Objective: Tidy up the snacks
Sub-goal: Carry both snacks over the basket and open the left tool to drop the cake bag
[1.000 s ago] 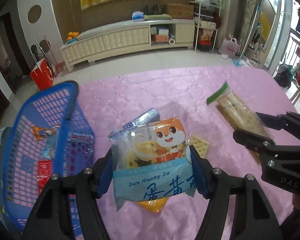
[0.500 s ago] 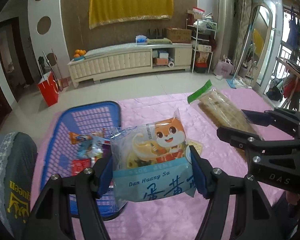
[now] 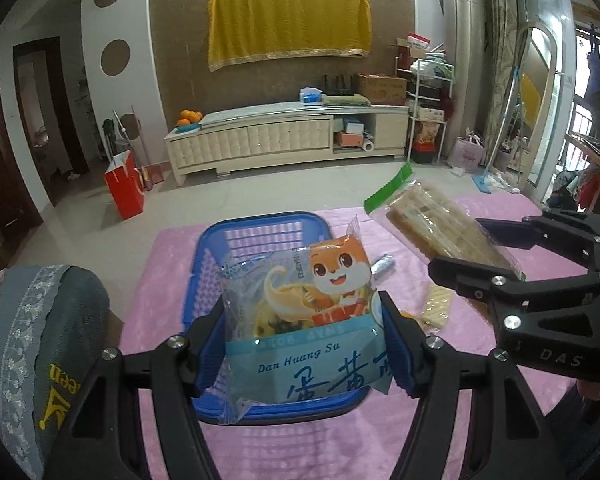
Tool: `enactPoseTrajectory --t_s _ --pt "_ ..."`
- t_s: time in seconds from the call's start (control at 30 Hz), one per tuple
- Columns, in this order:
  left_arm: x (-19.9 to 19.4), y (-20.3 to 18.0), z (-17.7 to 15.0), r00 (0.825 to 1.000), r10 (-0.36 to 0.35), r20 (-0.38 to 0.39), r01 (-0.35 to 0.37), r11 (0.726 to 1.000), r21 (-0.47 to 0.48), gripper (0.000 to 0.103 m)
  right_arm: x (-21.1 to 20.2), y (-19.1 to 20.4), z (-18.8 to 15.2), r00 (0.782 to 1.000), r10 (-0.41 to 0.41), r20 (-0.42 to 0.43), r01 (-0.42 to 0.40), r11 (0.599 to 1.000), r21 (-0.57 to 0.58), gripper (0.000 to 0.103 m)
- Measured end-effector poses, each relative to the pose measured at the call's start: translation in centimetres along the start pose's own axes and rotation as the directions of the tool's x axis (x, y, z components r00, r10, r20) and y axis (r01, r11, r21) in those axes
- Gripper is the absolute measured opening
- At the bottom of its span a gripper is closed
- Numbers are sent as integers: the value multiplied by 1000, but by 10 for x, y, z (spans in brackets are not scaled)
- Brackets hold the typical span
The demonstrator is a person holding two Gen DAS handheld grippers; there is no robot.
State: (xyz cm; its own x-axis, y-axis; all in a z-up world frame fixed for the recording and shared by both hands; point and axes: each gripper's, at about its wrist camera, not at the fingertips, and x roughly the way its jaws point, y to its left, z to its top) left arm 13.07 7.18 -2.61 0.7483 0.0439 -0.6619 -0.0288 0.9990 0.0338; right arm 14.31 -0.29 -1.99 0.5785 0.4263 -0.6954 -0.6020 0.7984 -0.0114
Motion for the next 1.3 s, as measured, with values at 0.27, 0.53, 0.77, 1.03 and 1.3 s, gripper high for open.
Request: enactPoseTrajectory --t_s 0.27,0.53,0.77,1.03,1.3 --pt "17 44 -10 999 31 -34 -32 999 -36 66 37 21 10 999 22 -41 -24 999 -40 59" --pt "49 68 -20 995 20 -93 -26 998 -58 66 74 28 12 995 29 -93 -34 998 -46 59" --pt "81 78 -20 991 -14 -132 6 998 -67 66 97 25 16 992 24 -122 -29 999 -39 59" --pt "102 66 -23 991 -13 -136 19 999 43 78 107 25 13 990 10 -144 -15 999 -33 59" --pt "89 74 -16 993 -16 -116 16 1000 1 82 96 24 18 991 4 -136 -8 1000 -26 59"
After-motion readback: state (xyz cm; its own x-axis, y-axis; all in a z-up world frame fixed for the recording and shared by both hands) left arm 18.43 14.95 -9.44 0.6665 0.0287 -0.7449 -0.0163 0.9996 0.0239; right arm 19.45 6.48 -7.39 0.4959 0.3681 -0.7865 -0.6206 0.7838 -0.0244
